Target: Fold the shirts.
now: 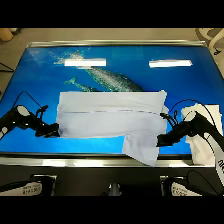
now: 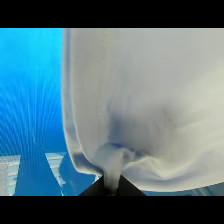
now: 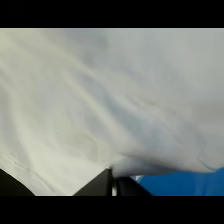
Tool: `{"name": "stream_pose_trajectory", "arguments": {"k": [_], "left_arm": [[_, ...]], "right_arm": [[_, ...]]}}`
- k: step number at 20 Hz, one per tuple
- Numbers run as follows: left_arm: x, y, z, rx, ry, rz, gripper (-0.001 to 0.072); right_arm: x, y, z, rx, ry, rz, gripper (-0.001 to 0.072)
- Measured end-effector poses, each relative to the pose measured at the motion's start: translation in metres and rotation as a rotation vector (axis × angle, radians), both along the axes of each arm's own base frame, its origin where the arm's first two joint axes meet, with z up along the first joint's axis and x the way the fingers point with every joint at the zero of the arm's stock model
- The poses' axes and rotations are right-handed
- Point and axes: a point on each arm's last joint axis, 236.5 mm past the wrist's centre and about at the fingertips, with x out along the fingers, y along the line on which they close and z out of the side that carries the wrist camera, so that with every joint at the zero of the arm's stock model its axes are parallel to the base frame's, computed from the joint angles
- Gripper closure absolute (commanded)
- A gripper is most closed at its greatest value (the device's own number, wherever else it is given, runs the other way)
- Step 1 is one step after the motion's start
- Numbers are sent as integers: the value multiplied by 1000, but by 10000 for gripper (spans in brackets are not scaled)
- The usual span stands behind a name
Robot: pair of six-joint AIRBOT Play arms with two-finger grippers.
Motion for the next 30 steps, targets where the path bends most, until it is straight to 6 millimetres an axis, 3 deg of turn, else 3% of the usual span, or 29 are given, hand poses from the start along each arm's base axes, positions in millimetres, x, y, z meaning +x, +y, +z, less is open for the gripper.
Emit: {"name": "stream_pose_trajectory", "arguments": {"k": [3,8,11,16,21,25,26,27,28,29,30], "left_arm": [[4,1,2,2,-12,-2,677],[38,6,34,15,-119,-22,681],[67,5,60,3,-204,-9,680],[131,8,92,-7,-331,50,680],[200,7,93,-61,-381,116,679],[224,4,61,-100,-329,164,677],[225,3,52,-108,-308,169,650],[226,3,46,-114,-295,174,485],[228,2,43,-119,-290,181,166],[231,2,42,-123,-292,186,0],[234,4,42,-125,-295,195,1]], "right_arm": [[27,-10,7,-49,-123,-4,681],[80,-13,60,-43,-298,16,682],[126,-16,87,-47,-429,-8,682],[209,-24,113,-44,-622,-84,682],[273,-33,109,-37,-730,-192,682],[293,-30,79,-22,-718,-241,680],[295,-26,71,-17,-711,-240,679],[298,-21,65,-16,-711,-230,668],[300,-17,62,-15,-716,-222,551],[302,-14,61,-13,-722,-218,312],[303,-14,62,-15,-731,-217,69]]}}
